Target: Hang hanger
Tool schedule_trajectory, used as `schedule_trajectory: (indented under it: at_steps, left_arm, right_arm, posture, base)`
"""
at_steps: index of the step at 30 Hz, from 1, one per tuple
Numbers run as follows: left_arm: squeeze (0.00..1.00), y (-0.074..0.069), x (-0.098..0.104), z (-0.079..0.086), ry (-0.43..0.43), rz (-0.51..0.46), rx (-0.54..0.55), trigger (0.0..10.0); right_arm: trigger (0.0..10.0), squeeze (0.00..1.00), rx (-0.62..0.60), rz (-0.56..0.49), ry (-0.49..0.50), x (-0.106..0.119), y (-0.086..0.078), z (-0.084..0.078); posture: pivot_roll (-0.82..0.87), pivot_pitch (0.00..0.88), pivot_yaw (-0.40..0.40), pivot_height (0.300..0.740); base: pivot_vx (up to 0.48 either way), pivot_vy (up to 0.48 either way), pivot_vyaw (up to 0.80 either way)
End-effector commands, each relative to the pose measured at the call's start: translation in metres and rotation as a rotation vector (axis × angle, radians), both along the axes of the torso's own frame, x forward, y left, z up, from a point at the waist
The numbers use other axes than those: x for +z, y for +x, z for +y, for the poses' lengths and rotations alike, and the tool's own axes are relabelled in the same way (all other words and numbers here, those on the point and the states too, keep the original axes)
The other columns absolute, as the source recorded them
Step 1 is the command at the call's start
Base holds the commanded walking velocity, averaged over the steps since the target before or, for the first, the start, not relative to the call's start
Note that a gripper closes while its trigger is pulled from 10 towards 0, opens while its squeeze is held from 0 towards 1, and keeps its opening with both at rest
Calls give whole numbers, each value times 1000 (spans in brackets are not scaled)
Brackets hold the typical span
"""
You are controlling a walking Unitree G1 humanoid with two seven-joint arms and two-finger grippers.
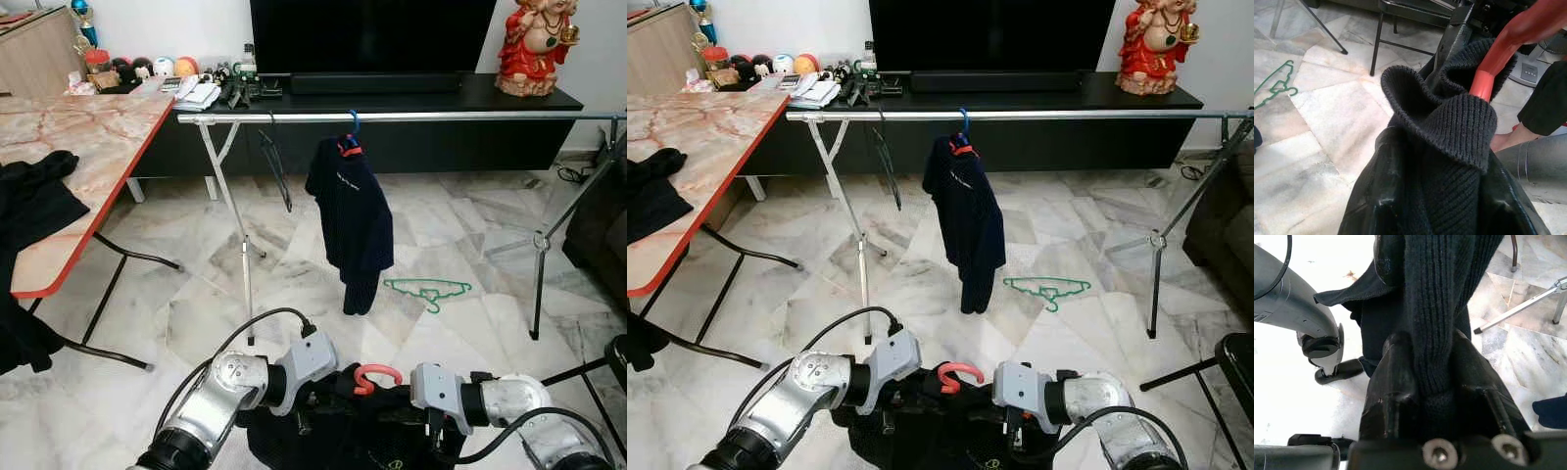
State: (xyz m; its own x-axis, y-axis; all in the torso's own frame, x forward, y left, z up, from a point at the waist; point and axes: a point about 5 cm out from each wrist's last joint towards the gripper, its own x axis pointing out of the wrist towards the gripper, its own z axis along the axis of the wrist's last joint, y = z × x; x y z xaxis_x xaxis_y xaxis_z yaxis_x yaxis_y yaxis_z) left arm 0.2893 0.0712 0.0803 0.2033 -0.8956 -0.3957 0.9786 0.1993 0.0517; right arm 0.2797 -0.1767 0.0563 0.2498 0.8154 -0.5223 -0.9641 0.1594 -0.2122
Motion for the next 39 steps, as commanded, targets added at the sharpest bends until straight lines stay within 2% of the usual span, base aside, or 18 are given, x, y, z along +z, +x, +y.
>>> schedule_trajectory:
  at_steps: [1, 15, 16, 17, 18, 20, 21, 22, 23, 32, 39]
  left_arm:
    - [0, -3, -4, -3, 6, 25, -30, 0]
    - [0, -5, -5, -3, 19, 32, -50, 0]
    - [0, -5, -5, -3, 18, 33, -49, 0]
    - [0, -5, -6, -3, 17, 34, -48, 0]
    - [0, -4, -6, -2, 10, 38, -39, 0]
    - [0, -4, -6, -2, 7, 40, -29, 0]
    - [0, -4, -7, -1, 7, 41, -25, 0]
    - [0, -4, -7, -1, 8, 43, -23, 0]
    - [0, -4, -7, -1, 6, 44, -16, 0]
    - [0, -1, -14, 6, 15, 50, 46, 0]
    - [0, 2, -18, 10, 39, 34, 87, 0]
  right_arm:
    - [0, 0, 13, -77, 46, 16, 11, 7]
    - [0, 0, -4, -92, 24, 17, 14, 5]
    - [4863, 0, -12, -92, 20, 17, 15, 4]
    - [7725, 0, -13, -74, 9, 16, 15, 4]
    - [10000, 0, -23, -67, -2, 15, 15, 3]
    - [10000, 0, -30, -63, -1, 14, 16, 2]
    - [10000, 106, -30, -60, 1, 14, 16, 2]
    - [10000, 106, -28, -59, 3, 14, 16, 2]
    - [10000, 1000, -29, -50, 15, 15, 16, 2]
    - [10000, 1000, -31, -56, 11, 17, 18, 0]
    - [10000, 1000, 2, -9, -8, 16, 15, -2]
  posture:
    - [-41, 75, -27, 740]
    - [-41, 55, -20, 740]
    - [-41, 55, -20, 740]
    - [-40, 51, -19, 740]
    - [-40, 50, -19, 740]
    - [-41, 48, -17, 740]
    - [-42, 47, -17, 740]
    - [-42, 47, -17, 740]
    - [-42, 47, -17, 740]
    - [-43, 37, -15, 740]
    - [-43, 44, -18, 740]
  base:
    - [0, 0, 0]
    - [0, 0, 0]
    - [0, 0, 0]
    - [0, 0, 0]
    - [0, 0, 0]
    - [0, 0, 0]
    - [0, 0, 0]
    - [0, 0, 0]
    - [0, 0, 0]
    - [0, 0, 0]
    - [0, 0, 0]
